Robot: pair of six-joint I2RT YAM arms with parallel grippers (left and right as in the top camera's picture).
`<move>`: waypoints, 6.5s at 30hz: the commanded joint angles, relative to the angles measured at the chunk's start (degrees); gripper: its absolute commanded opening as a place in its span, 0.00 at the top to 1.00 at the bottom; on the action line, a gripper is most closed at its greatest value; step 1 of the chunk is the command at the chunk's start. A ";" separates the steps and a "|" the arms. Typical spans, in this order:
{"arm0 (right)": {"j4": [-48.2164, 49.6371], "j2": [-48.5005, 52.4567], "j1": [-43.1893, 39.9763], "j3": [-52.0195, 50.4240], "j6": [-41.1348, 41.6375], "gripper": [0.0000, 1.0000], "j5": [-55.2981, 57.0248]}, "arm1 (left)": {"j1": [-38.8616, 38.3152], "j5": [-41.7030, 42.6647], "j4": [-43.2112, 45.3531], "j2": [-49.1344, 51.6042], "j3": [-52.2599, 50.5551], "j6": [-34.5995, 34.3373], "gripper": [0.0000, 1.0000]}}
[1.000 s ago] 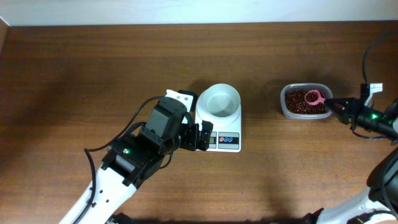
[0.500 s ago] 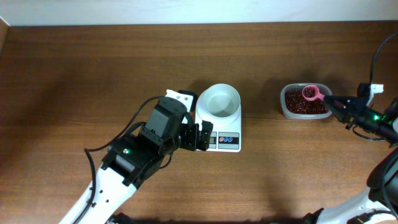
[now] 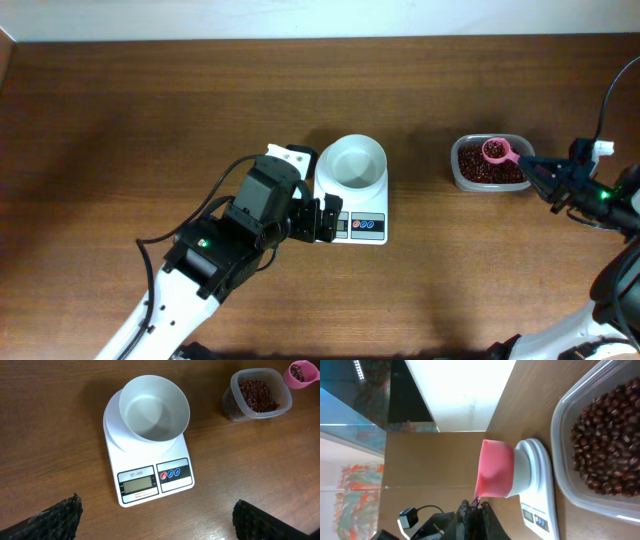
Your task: Scoop and weigh 50g on scale
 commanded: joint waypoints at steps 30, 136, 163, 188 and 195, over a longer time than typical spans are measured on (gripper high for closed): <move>-32.85 -4.90 5.57 -0.24 -33.20 0.96 -1.09 | -0.22 -0.63 -0.04 -0.87 1.03 1.07 0.01; -32.85 -4.87 9.16 -0.24 -33.05 0.96 -0.81 | -10.49 -5.27 17.77 38.38 0.98 28.17 1.00; -32.85 -4.87 9.16 -0.24 -33.05 0.96 -0.81 | -10.27 -3.08 17.27 38.47 0.98 30.53 1.00; -32.85 -4.87 9.16 -0.24 -33.05 0.96 -0.81 | -10.23 -2.95 17.86 39.34 0.98 32.00 1.00; -32.83 -4.87 9.16 -0.24 -33.05 0.96 -0.81 | -10.21 -3.13 18.01 39.34 0.98 32.02 1.00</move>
